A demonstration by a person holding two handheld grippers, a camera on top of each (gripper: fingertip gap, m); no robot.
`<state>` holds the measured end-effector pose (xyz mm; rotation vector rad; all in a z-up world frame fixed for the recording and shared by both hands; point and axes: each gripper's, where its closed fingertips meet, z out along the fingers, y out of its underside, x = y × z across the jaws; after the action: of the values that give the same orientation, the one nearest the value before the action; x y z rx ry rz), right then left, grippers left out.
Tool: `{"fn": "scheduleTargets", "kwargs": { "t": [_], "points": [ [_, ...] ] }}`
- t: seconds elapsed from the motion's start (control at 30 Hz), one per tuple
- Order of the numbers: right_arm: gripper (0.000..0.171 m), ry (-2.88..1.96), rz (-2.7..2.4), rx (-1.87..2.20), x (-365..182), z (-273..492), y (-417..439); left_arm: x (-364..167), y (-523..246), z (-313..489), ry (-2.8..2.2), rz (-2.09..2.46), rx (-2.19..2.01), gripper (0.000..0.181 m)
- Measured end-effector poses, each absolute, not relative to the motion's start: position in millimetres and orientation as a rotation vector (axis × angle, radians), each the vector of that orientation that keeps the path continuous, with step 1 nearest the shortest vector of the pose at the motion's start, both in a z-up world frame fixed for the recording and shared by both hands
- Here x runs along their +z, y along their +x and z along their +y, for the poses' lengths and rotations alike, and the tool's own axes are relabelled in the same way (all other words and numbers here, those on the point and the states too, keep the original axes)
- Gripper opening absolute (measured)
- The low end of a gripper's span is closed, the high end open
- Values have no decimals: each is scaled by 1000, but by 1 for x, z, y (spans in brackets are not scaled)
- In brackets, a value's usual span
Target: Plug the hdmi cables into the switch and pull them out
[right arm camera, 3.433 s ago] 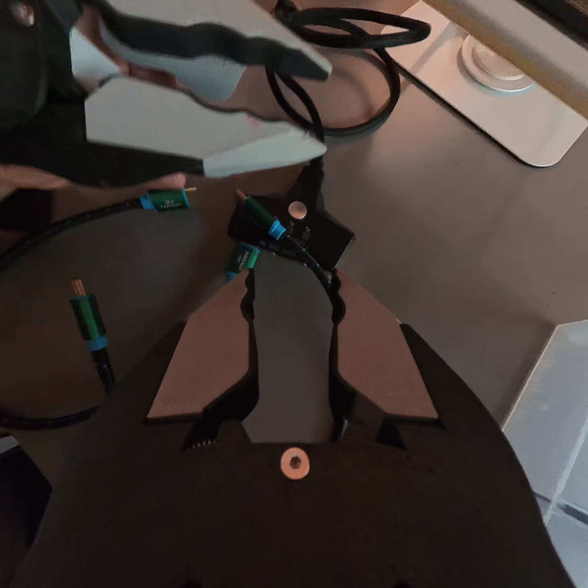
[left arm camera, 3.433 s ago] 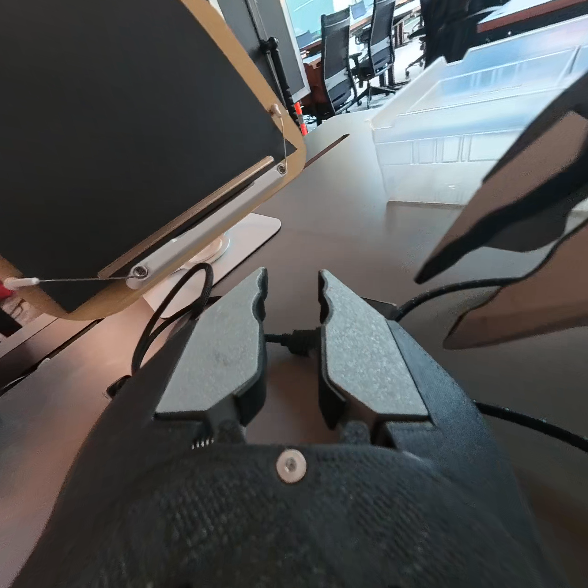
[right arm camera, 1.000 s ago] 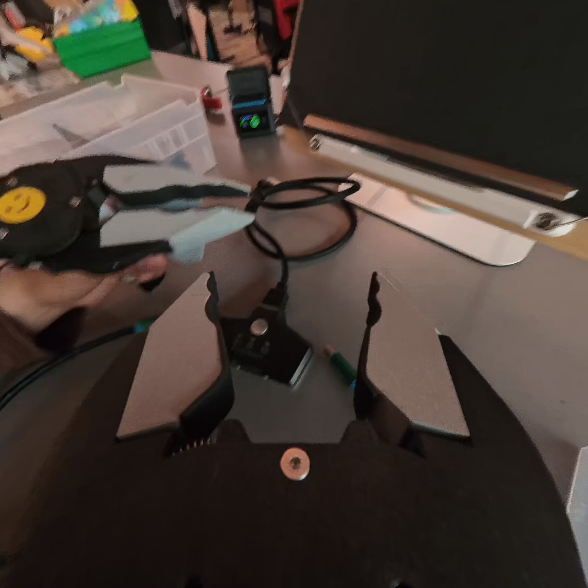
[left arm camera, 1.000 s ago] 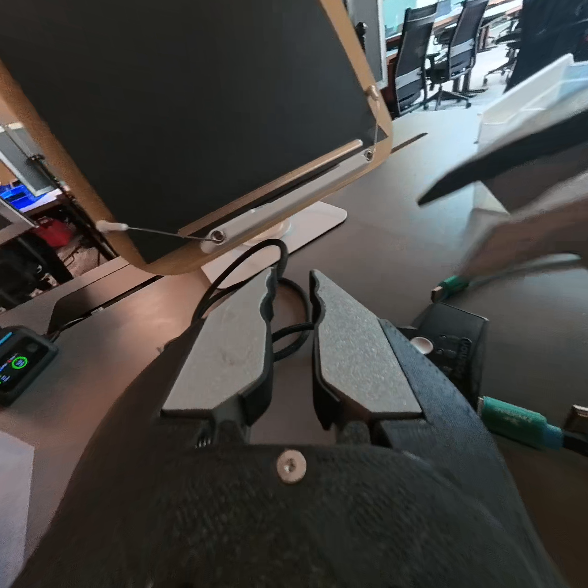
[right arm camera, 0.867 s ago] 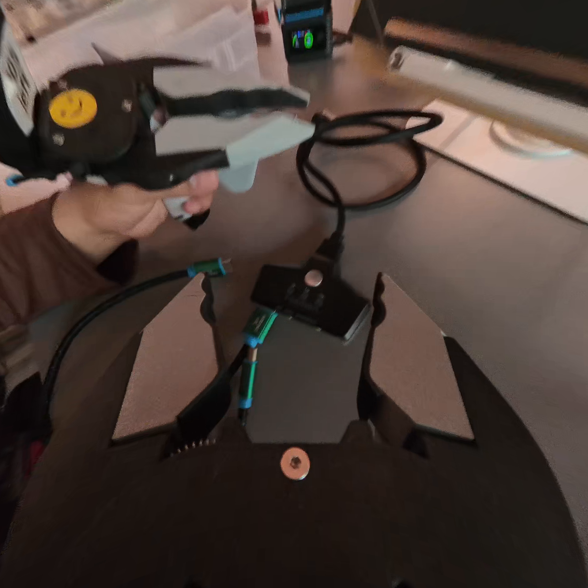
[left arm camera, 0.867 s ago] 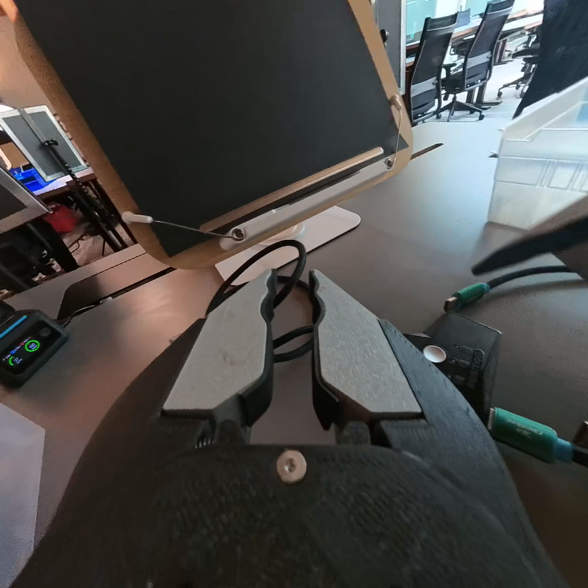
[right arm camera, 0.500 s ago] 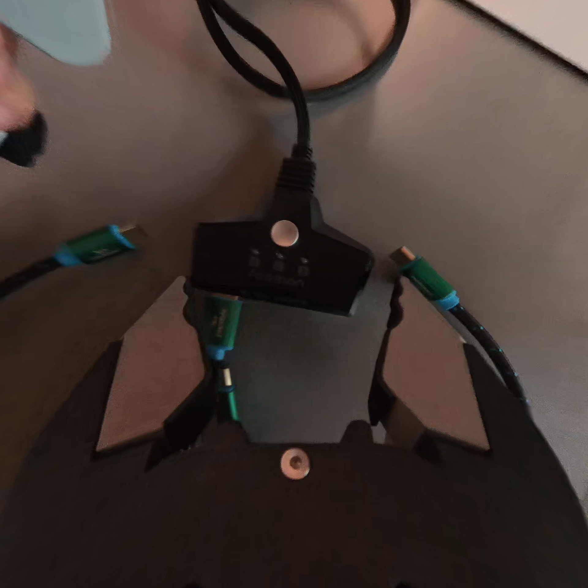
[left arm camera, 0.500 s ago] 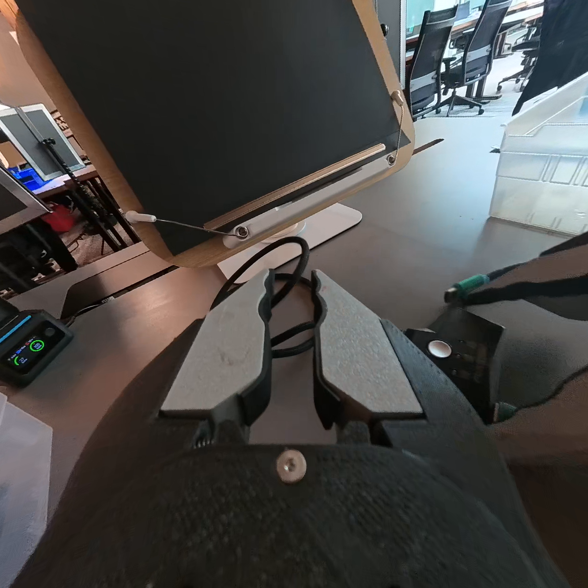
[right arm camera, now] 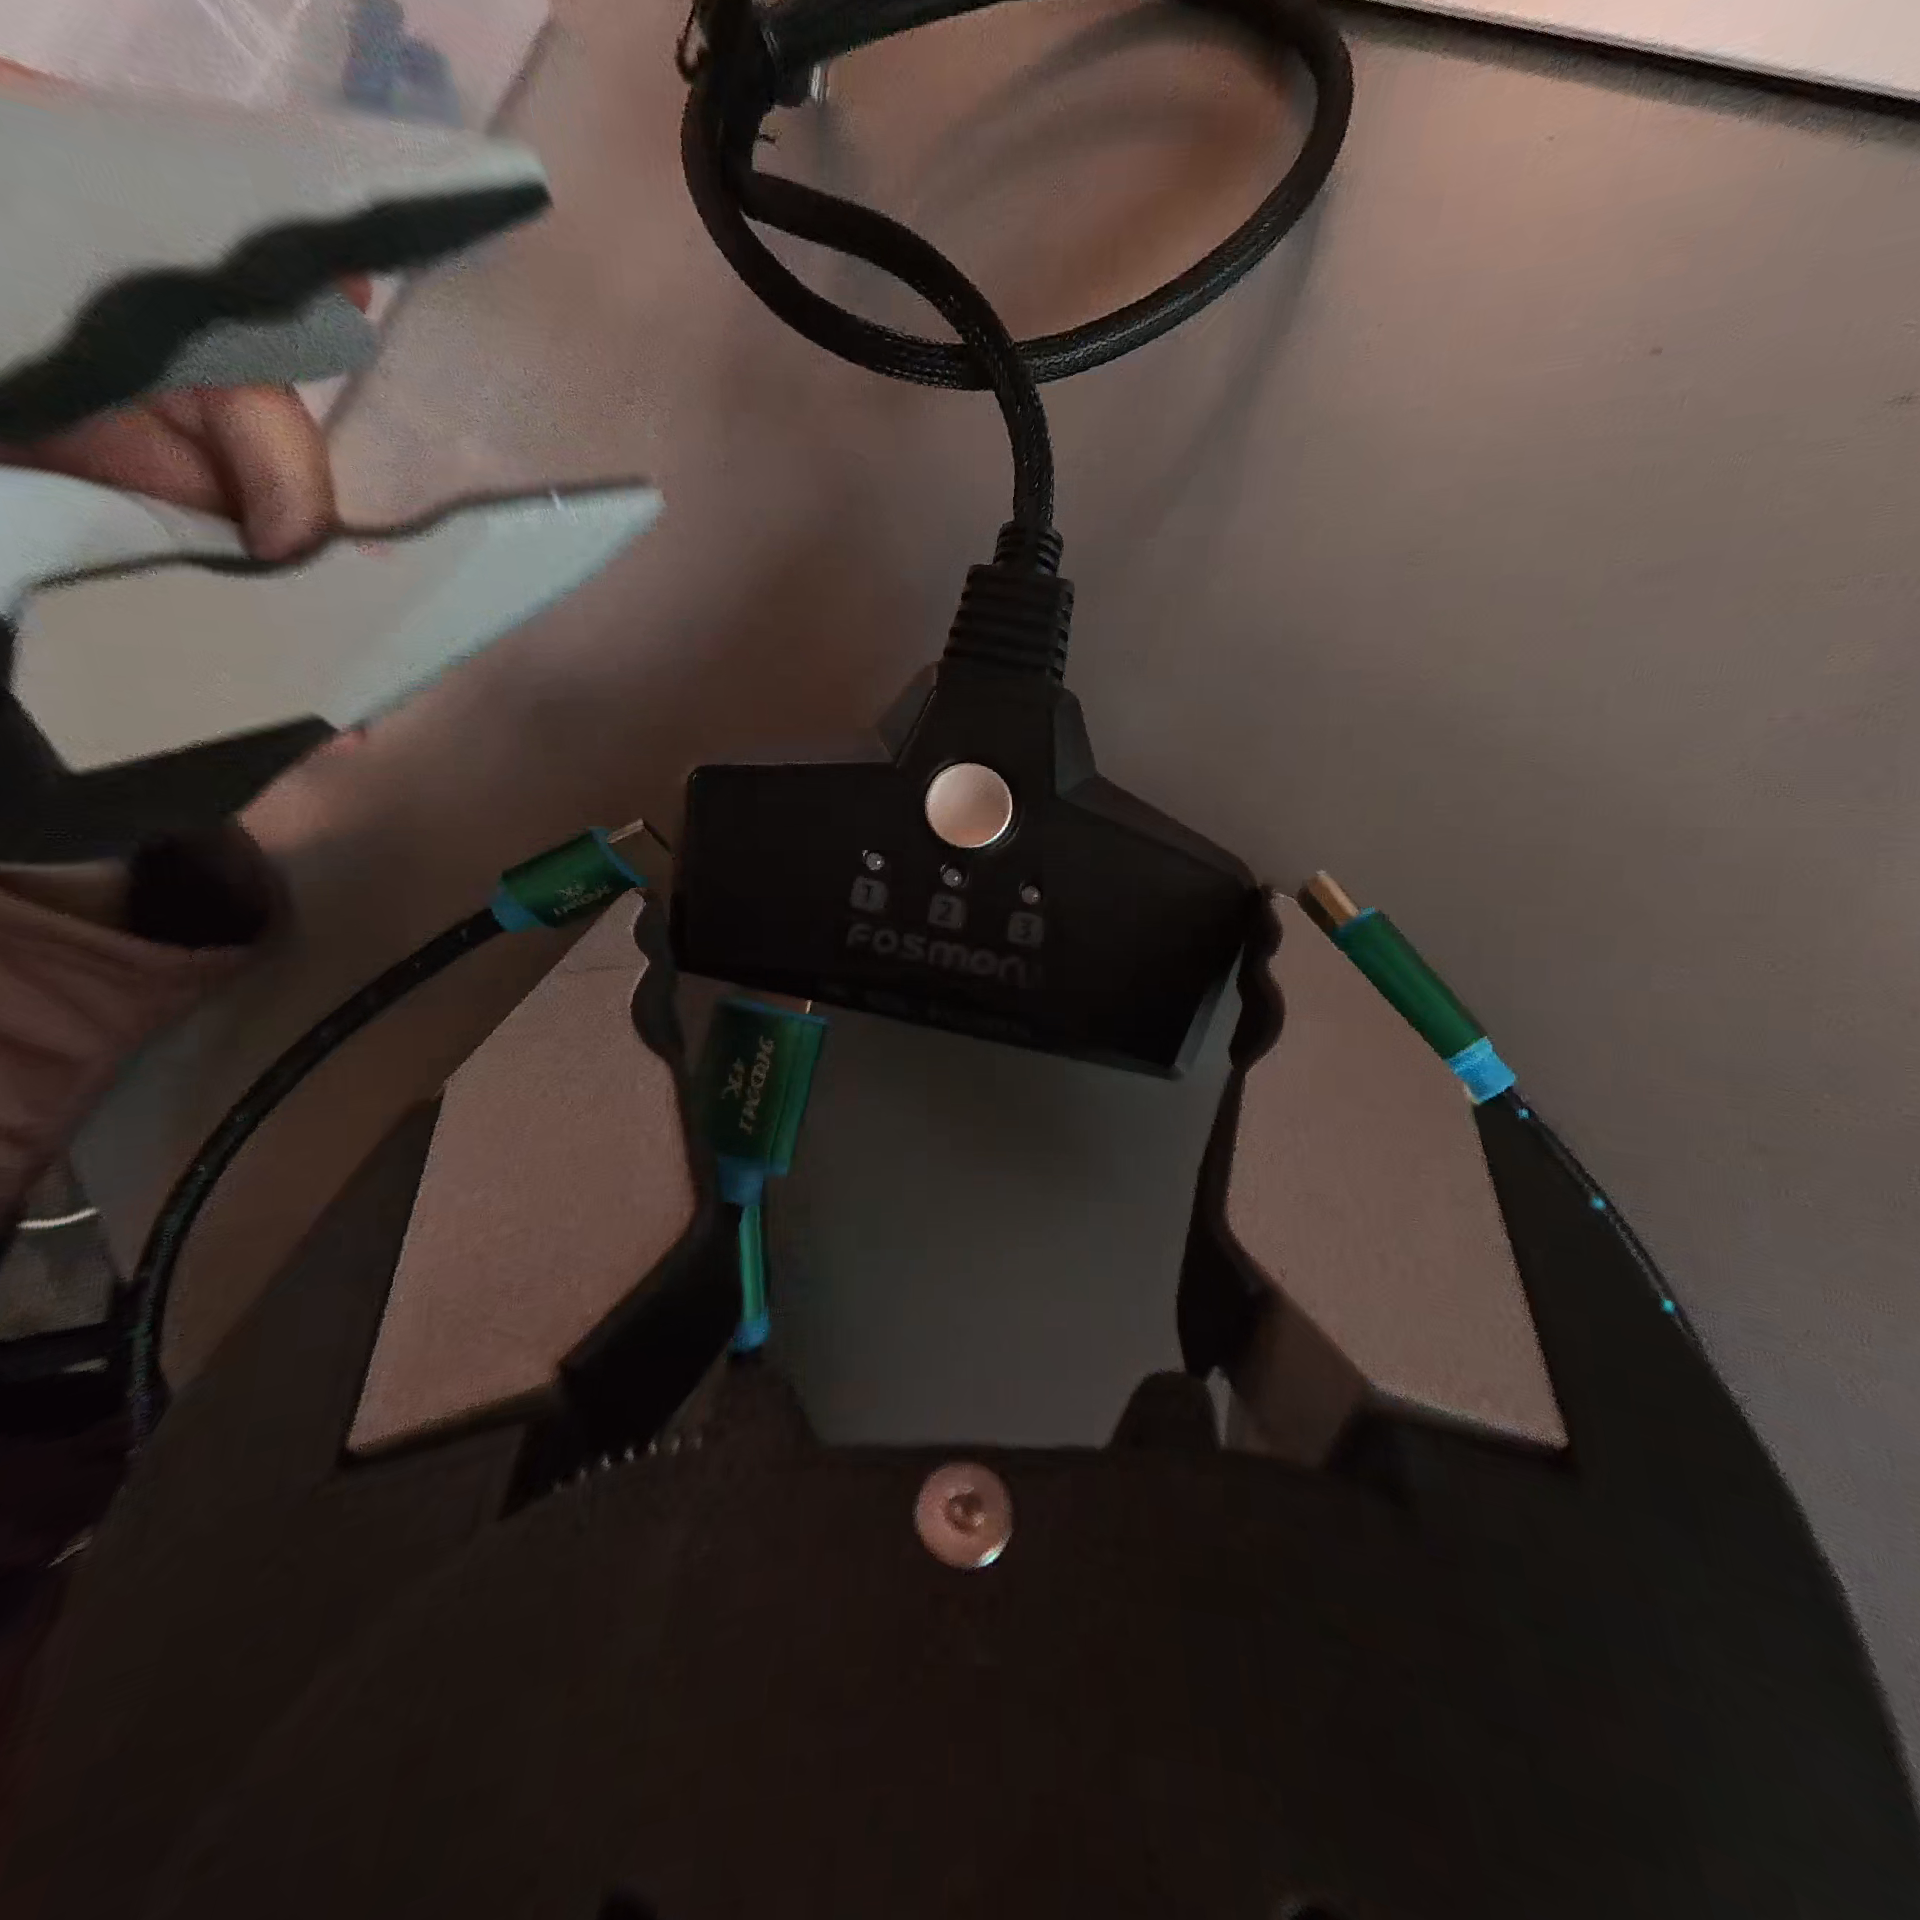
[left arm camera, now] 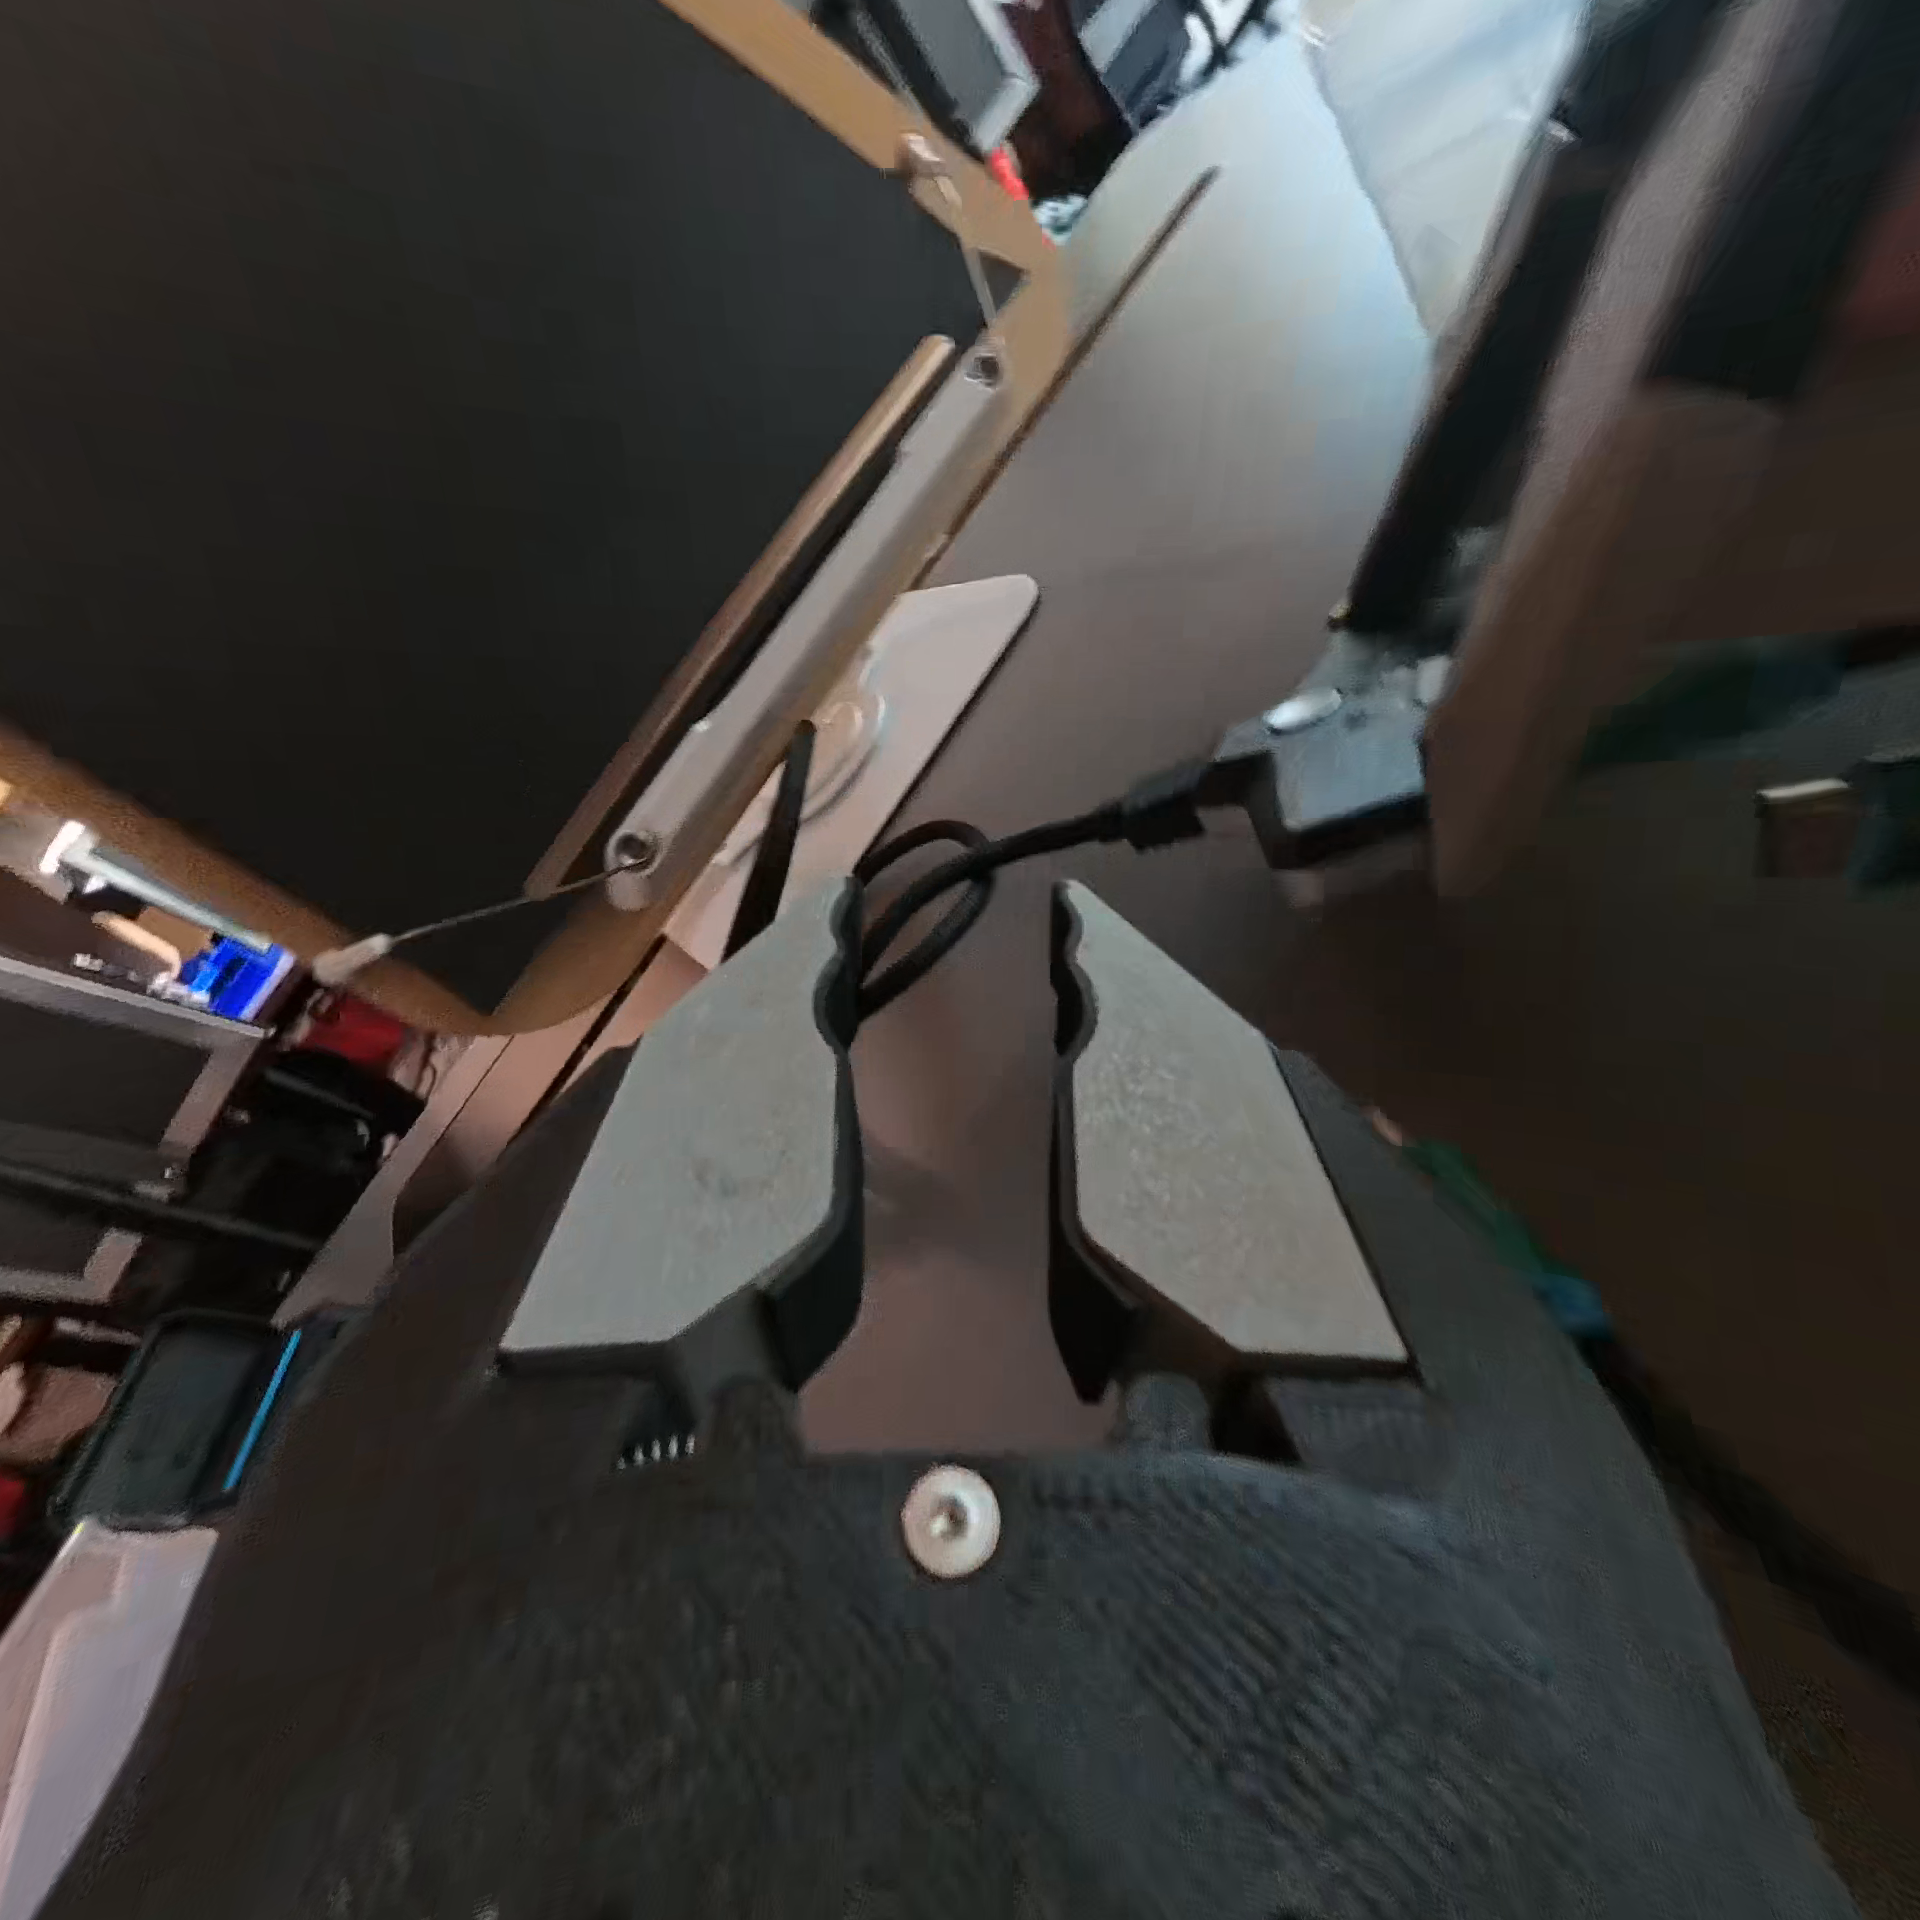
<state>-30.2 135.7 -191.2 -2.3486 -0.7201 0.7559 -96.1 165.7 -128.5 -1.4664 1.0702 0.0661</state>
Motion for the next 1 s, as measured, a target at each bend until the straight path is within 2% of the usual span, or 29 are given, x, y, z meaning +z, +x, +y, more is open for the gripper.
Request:
{"fn": "scheduleTargets", "kwargs": {
  "t": [0.27, 0.37, 0.5, 0.57, 0.67, 0.77, 0.83, 0.9, 1.0],
  "points": [
    [107, -2313, -787, 998, -182, 121, -26, -149, -52, 130, -1198, 1364, 129, 54],
    [107, -2321, -861, 1042, -180, 108, -32, -154, -40, 122, -1133, 1405, 137, 53],
    [107, -2272, -955, 1121, -163, 89, -50, -154, -33, 111, -1013, 1470, 170, 30],
    [94, -2200, -935, 1107, -147, 96, -50, -148, -34, 109, -971, 1474, 194, 27],
    [90, -2038, -852, 1252, -112, 103, -47, -129, -42, 117, -943, 1386, 241, 25],
    [77, -1911, -712, 1357, -87, 105, -36, -117, -51, 124, -960, 1320, 242, 24],
    [72, -1887, -667, 1295, -84, 104, -26, -109, -54, 125, -952, 1279, 223, 24],
    [76, -1901, -696, 1149, -87, 100, -19, -102, -55, 121, -939, 1256, 182, 25],
    [72, -1913, -760, 918, -88, 93, -11, -95, -54, 115, -922, 1242, 129, 25]
  ]
}}
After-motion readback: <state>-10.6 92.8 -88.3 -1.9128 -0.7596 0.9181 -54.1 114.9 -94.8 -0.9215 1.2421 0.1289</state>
